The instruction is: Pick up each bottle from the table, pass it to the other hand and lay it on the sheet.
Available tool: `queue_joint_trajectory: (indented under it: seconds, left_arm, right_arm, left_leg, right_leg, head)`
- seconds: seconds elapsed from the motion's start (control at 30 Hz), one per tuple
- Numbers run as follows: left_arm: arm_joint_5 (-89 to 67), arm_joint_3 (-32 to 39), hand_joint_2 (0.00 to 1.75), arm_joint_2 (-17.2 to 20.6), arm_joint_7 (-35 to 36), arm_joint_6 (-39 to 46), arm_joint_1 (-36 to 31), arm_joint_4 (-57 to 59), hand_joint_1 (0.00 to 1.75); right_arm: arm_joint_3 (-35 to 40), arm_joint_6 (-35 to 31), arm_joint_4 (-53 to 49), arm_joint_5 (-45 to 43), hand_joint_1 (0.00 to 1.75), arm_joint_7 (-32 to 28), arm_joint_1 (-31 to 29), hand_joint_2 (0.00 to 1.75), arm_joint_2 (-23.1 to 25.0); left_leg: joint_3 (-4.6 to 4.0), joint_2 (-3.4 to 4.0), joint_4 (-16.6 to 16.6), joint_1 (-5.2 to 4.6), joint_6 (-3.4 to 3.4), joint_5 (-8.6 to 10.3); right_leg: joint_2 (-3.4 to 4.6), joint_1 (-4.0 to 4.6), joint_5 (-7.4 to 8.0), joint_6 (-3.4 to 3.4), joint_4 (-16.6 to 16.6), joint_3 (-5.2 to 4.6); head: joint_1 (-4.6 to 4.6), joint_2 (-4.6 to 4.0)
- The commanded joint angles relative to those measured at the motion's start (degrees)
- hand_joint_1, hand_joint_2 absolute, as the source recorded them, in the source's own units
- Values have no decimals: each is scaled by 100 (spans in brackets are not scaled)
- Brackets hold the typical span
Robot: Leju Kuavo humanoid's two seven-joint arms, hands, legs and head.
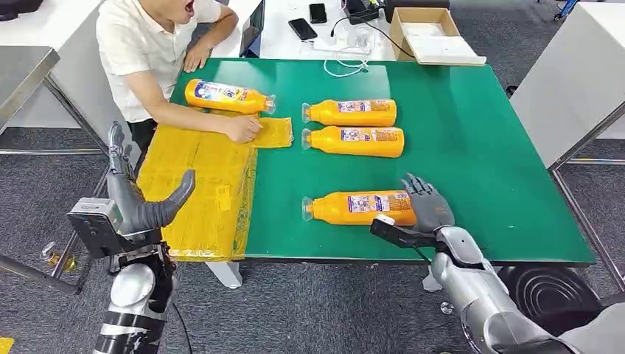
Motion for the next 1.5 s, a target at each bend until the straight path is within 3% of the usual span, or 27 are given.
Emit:
queue_joint_trajectory:
  seconds: [0.03, 0.2, 0.4, 0.5, 0.53, 0.57, 0.63, 0.67, 0.93, 1.17, 1.23, 1.3, 1.5]
  left_arm:
    - [20, -232, 175, 206, 11, -21, -290, 471, 0]
    - [30, -229, 175, 227, -2, 0, -307, 514, 0]
    - [35, -231, 175, 225, -6, 5, -313, 521, 0]
    - [13, -250, 175, 223, -74, 59, -291, 551, 0]
    - [14, -278, 175, 213, -73, 61, -340, 593, 0]
    - [30, -297, 175, 193, -68, 71, -368, 643, 0]
    - [34, -331, 175, 194, -66, 70, -394, 715, 0]
    - [35, -343, 175, 207, -66, 71, -391, 730, 0]
    - [128, -284, 175, 250, -16, 21, -475, 819, 0]
    - [128, -248, 175, 223, 21, -41, -537, 901, 0]
    - [122, -246, 175, 222, 23, -51, -528, 908, 0]
    - [120, -229, 175, 242, 23, -87, -375, 764, 0]
    - [119, -233, 175, 254, 23, -88, -313, 714, 0]
  right_arm:
    - [-249, 68, 589, -189, 0, -185, -90, 175, 209]
    - [-361, -104, 652, -365, 0, -587, -9, 175, 399]
    - [-352, -159, 666, -363, 0, -638, -15, 175, 431]
    - [-699, -59, 552, -878, 0, -1211, 77, 175, 551]
    - [-753, -13, 567, -965, 28, -1250, 66, 175, 596]
    - [-719, -27, 588, -935, 127, -1197, 71, 175, 604]
    - [-686, -37, 650, -895, 148, -1137, 47, 175, 587]
    - [-652, -75, 660, -870, 175, -1212, 37, 175, 579]
    - [-690, -191, 848, -909, 175, -1270, -33, 175, 728]
    - [-208, 166, 1137, -260, 175, -425, -92, 175, 482]
    - [-175, 237, 1123, -220, 175, -428, -34, 175, 439]
    - [-595, 316, 997, -686, 175, -903, 135, 175, 529]
    - [-600, 287, 983, -689, 175, -900, 166, 175, 567]
  left_leg:
    - [31, 6, -8, 1, -8, -7]
    - [20, 5, -7, 3, -5, -3]
    - [19, 8, -7, 3, -6, -3]
    - [20, 4, -7, 4, -5, -3]
    - [31, 6, -10, 2, -7, -5]
    - [19, 6, -6, 3, -5, -3]
    - [24, 10, -6, 1, -7, -6]
    - [17, 8, -5, 3, -6, -4]
    - [14, 6, -5, 1, -4, -2]
    - [24, 6, -8, 0, -5, -3]
    - [32, 4, -9, 3, -6, -2]
    - [39, 4, -11, 3, -6, -1]
    - [49, 8, -12, 4, -5, -3]
  right_leg:
    - [-2, 3, -8, -15, -4, 30]
    - [-1, 4, -3, -8, -7, 19]
    - [1, 4, -3, -9, -5, 16]
    - [-3, 5, -4, -10, -6, 19]
    - [-2, 4, -6, -13, -8, 29]
    - [0, 4, -3, -9, -5, 17]
    - [2, 3, -6, -12, -3, 21]
    - [2, 4, -4, -9, -3, 15]
    - [1, 2, -3, -7, -2, 12]
    - [-2, 2, -5, -10, -4, 22]
    - [-9, 4, -5, -11, -9, 30]
    - [-14, 5, -5, -12, -12, 37]
    - [-6, 5, -4, -13, -14, 46]
  head:
    - [0, 0]
    - [0, 0]
    - [0, 0]
    - [2, 0]
    - [0, 0]
    - [2, 0]
    - [0, 0]
    - [0, 0]
    - [0, 0]
    - [0, 0]
    - [0, 0]
    - [0, 0]
    - [2, 0]
